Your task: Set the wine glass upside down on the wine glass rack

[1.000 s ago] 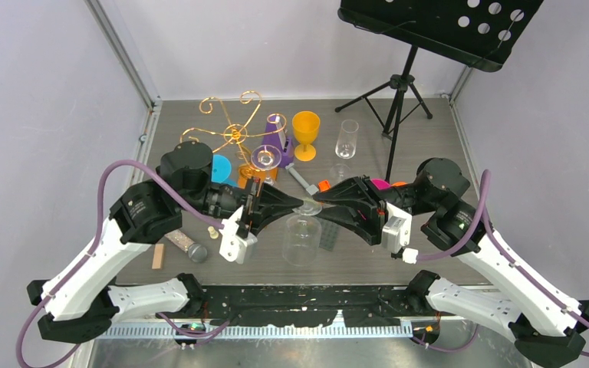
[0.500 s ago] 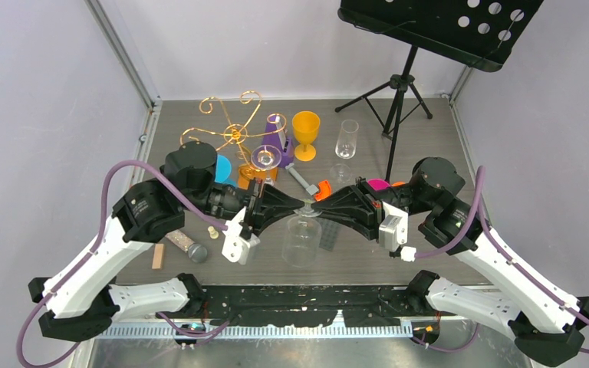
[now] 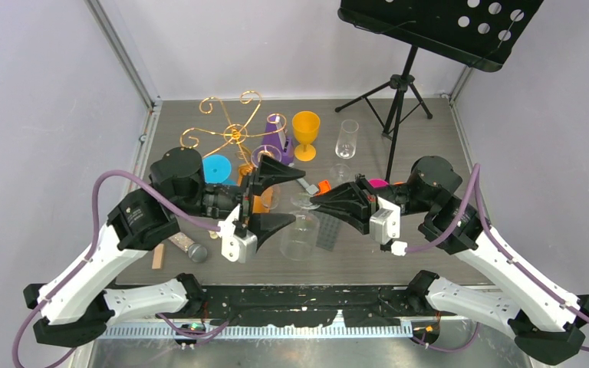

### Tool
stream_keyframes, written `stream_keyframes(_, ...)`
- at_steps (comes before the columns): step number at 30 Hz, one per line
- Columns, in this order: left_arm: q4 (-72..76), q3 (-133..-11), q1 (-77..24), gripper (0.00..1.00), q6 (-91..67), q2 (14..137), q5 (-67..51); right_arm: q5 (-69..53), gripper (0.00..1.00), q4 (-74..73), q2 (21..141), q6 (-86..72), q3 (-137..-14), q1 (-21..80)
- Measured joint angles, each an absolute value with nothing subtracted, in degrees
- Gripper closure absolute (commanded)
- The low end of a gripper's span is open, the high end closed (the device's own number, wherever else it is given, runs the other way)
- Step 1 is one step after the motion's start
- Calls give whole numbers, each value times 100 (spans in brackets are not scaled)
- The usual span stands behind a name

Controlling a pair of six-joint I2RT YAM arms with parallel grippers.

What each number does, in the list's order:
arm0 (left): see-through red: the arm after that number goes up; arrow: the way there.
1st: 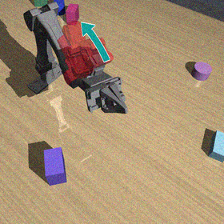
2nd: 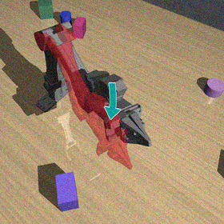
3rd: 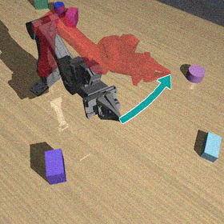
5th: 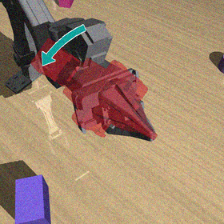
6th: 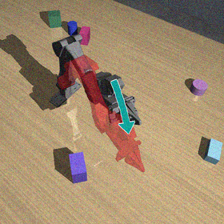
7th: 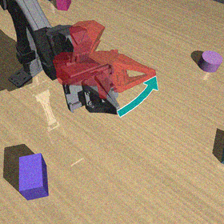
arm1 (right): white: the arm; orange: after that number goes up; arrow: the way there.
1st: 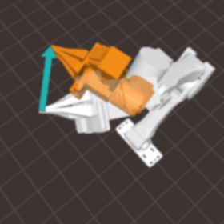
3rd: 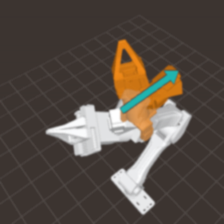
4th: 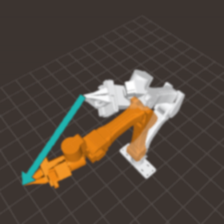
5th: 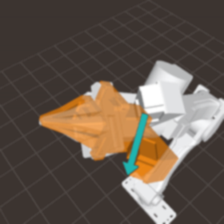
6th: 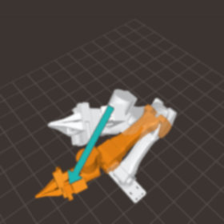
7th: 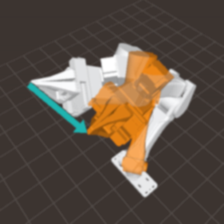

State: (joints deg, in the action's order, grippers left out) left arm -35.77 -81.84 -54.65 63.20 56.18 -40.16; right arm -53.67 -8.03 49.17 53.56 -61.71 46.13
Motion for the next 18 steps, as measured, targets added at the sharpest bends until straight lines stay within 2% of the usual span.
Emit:
stream_keyframes(7, -2928, -8005, -5360, 1, 5356, 5408, -3395, -4473, 95, -958, 4856, 5581, -6176, 4617)
stream_keyframes(12, -2340, -8103, -4388, 1, 3535, 5400, -2724, -3240, 95, -1409, 4923, 6252, -6359, 4617)
stream_keyframes(18, -2477, -8947, -3105, 23, 1916, 5942, -2145, -1894, 95, -1704, 5391, 7019, -6648, 4560)
